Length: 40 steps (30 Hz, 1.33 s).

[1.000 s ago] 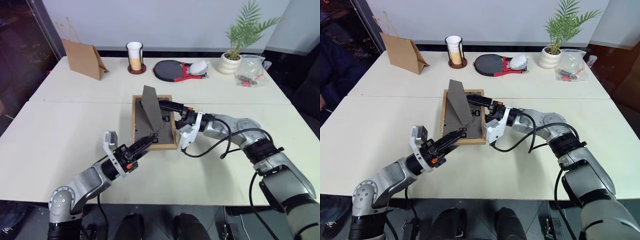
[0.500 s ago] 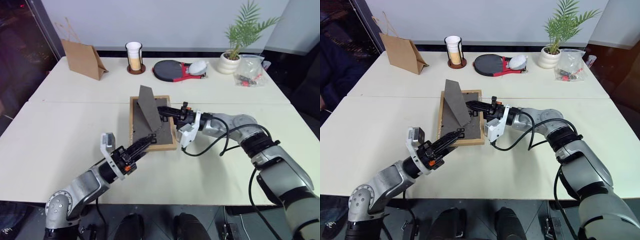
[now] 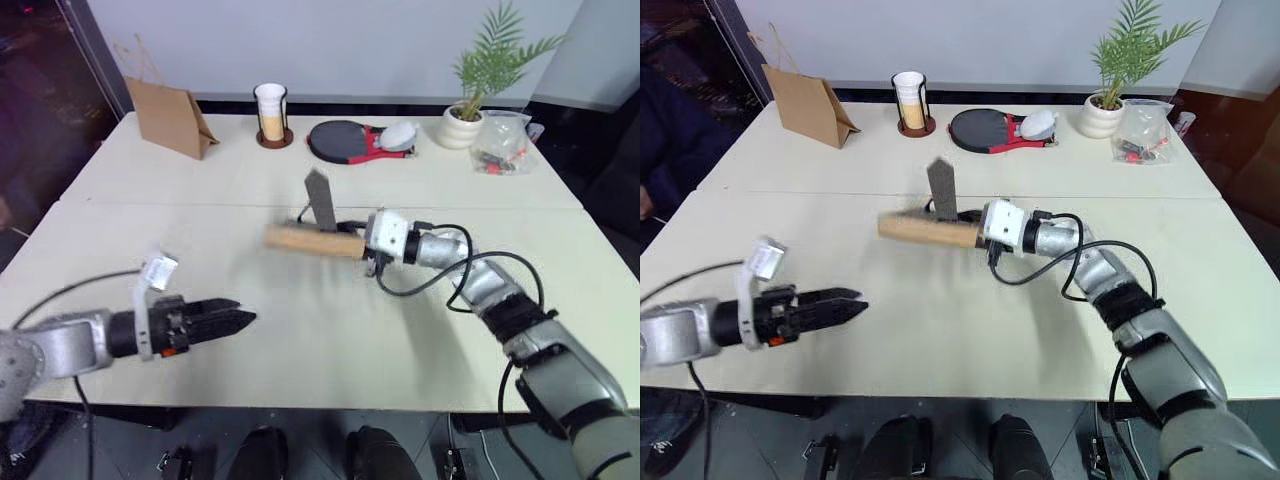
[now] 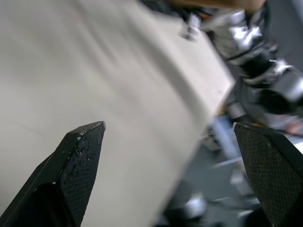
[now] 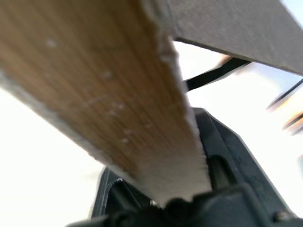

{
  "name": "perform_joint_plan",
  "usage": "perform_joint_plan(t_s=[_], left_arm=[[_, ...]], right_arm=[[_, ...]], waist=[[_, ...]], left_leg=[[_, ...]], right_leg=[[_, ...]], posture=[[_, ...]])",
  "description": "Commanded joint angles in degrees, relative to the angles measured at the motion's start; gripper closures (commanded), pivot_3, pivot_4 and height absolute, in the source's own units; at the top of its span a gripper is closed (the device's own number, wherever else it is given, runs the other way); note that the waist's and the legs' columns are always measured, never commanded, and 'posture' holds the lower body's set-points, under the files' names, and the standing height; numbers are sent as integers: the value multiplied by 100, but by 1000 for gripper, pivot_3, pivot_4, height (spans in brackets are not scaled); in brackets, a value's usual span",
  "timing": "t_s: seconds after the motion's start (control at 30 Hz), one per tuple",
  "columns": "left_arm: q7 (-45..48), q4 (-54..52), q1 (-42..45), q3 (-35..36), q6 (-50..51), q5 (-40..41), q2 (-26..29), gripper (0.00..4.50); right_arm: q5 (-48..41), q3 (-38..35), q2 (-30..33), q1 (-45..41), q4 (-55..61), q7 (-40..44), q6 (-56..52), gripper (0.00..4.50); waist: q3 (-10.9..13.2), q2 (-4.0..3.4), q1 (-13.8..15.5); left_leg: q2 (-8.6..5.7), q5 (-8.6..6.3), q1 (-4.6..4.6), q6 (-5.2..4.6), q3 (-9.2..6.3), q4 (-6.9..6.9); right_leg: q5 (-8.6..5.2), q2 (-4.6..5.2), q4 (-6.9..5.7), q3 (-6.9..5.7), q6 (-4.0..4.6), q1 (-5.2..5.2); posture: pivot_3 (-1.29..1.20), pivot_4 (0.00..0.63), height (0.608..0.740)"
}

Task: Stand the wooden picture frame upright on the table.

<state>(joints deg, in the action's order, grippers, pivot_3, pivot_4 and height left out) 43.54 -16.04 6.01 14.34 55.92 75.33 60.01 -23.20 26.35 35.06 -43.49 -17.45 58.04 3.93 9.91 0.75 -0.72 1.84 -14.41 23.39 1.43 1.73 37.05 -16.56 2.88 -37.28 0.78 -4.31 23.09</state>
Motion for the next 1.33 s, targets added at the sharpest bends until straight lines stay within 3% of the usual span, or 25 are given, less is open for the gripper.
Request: perform_joint_plan(t_s=[0.03, 0.2, 0.4, 0.57, 0.7, 0.8, 0.83, 1.0, 1.13, 1.33], left_arm=[[709, 380, 499, -255, -408, -831, -25, 63], [1051, 608, 923, -482, -530, -1439, -233, 63], [1179, 576, 984, -452, -511, -1754, -495, 63], [1144, 492, 934, -357, -438, -1789, -602, 63], [1107, 418, 859, -311, -376, -1790, -655, 0], [1100, 388, 848, -289, -300, -1729, -711, 0], [1104, 392, 857, -291, -290, -1743, -724, 0], [1456, 201, 735, -296, -433, -1926, -615, 0], [1485, 82, 685, -295, -761, -2289, -625, 0], [1409, -344, 211, -247, -937, -2600, -588, 0]], right_arm=[[-1518, -506, 109, -360, 618, 1273, -2381, 3435], [-1252, -592, -251, -748, -399, 1899, -3305, 3435], [-199, -519, -818, -953, -1833, 2170, -2636, 3435], [317, -600, -1041, -988, -2385, 2405, -2273, 3435], [446, -732, -960, -899, -2258, 2621, -2410, 1620], [551, -849, -582, -650, -1821, 2692, -2489, 207], [585, -917, -381, -515, -1630, 2683, -2523, 29], [453, -1534, 681, 340, -113, 2411, -2969, 29], [-162, -2704, 1545, 1270, 1920, 1873, -3856, 29], [-998, -3955, 1942, 2116, 3885, 1011, -4970, 29]], waist=[[1, -1, -11], [0, 0, -36], [1, 1, -27], [1, 1, -45], [1, 1, -37], [1, 1, -10], [1, 2, 7], [2, 2, 11], [3, 1, -29], [3, 1, -40]], left_leg=[[0, 0, 0, 0, 0, -2], [2, -2, 2, -1, 4, -7], [2, -3, 23, -4, 14, -9], [3, -4, 28, -5, 15, -3], [3, -4, 23, -5, 15, 2], [2, -4, 23, -5, 15, 1], [1, -4, 23, -5, 14, 1], [-6, -6, 28, -8, 14, 2], [3, -6, 23, -8, 16, -3], [15, -6, 3, -8, 19, -7]], right_leg=[[-3, 2, 0, -2, 6, 2], [-6, 0, -1, 0, 18, 15], [6, -5, 0, 7, -3, 40], [10, -10, -4, 8, -12, 43], [11, -10, -15, 9, -14, 40], [11, -10, -15, 9, -14, 40], [11, -8, -15, 8, -14, 40], [10, 2, -7, 7, -13, 38], [10, -8, -10, 11, -13, 40], [9, -23, -17, 19, -11, 32]], posture=[[0, 150, 740], [0, 150, 740], [0, 150, 740], [0, 150, 740], [0, 150, 740], [0, 150, 740], [0, 150, 740], [0, 150, 740], [0, 150, 740], [0, 150, 740]])
